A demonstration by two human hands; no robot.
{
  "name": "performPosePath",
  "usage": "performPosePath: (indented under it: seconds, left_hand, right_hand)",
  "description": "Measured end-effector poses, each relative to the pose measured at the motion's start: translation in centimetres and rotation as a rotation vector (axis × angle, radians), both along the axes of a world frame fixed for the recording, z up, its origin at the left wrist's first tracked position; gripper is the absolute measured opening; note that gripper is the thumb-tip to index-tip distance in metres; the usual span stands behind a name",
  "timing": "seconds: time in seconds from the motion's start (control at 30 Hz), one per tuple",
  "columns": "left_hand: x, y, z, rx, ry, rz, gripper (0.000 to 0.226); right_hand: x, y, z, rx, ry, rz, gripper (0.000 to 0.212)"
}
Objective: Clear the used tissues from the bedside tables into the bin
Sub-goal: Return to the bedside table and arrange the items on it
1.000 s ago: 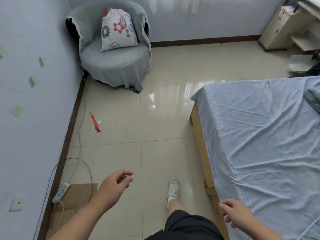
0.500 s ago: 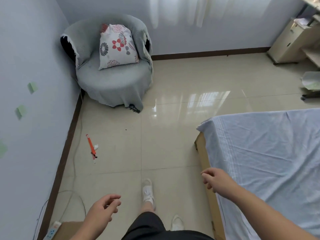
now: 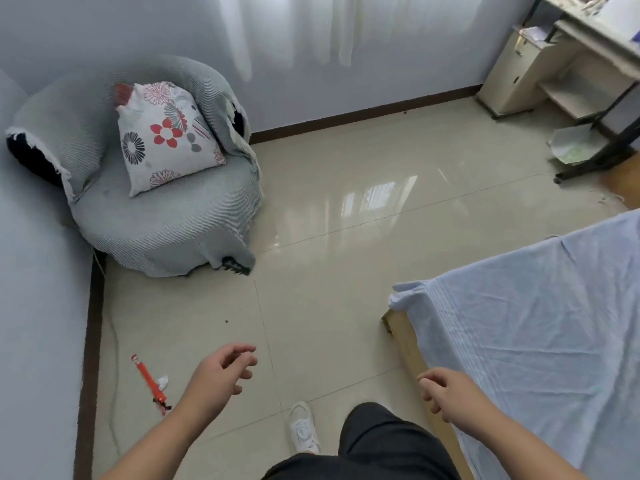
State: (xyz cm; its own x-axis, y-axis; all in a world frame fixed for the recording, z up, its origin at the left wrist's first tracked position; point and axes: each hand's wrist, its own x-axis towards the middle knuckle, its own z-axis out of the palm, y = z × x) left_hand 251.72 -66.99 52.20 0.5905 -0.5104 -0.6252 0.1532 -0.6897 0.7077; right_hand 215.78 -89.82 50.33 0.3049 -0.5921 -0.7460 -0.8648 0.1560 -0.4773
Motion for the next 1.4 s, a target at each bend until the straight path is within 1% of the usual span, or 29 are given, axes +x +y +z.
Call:
performPosePath:
  seconds: [0.2, 0.37, 0.47, 0.63, 0.77, 0.87, 1.0, 1.17, 1.27, 1.4]
  left_hand:
    - [5.9, -13.0, 0.5, -0.016, -0.002, -0.032, 0.017]
    - [7.8, -23.4, 0.0, 0.023, -0.016, -0.110, 0.016]
    - [8.3, -28.3, 0.6, 0.031, -0.032, -0.142, 0.016]
    - [10.0, -34.6, 0.9, 0.079, -0.025, -0.194, 0.015]
    - [13.2, -39.3, 0.0, 0.124, -0.016, -0.153, 0.014]
    - [16.0, -43.6, -1.2, 0.149, -0.008, -0.170, 0.013]
    - [19.7, -51.8, -2.8, 0.163, -0.008, -0.252, 0.013]
    - [21.8, -64.4, -2.5, 0.155, 0.000, -0.452, 0.013]
    - [20.9, -72.0, -1.2, 0.143, -0.006, -0.564, 0.014]
    - [16.3, -82.0, 0.6, 0.093, 0.013, -0.747, 0.016]
  right_hand:
    - [-1.4, -4.6, -3.4, 0.054, 0.071, -0.235, 0.014]
    - [0.9, -12.6, -4.4, 0.087, 0.054, -0.295, 0.019]
    - [3.3, -19.0, -3.2, 0.078, 0.003, -0.287, 0.025]
    - [7.4, -29.6, -0.8, 0.023, -0.059, -0.316, 0.024]
    - [10.5, -36.6, 0.2, -0.045, -0.099, -0.370, 0.030]
    - [12.1, -41.0, 0.6, -0.089, -0.112, -0.415, 0.032]
    - [13.4, -45.6, 0.3, -0.074, -0.097, -0.513, 0.033]
    - [13.3, -49.1, -0.4, -0.045, -0.068, -0.674, 0.032]
    - [12.2, -49.0, -0.8, 0.011, -0.055, -0.779, 0.032]
    - [9.8, -48.5, -1.7, 0.069, -0.032, -0.919, 0.033]
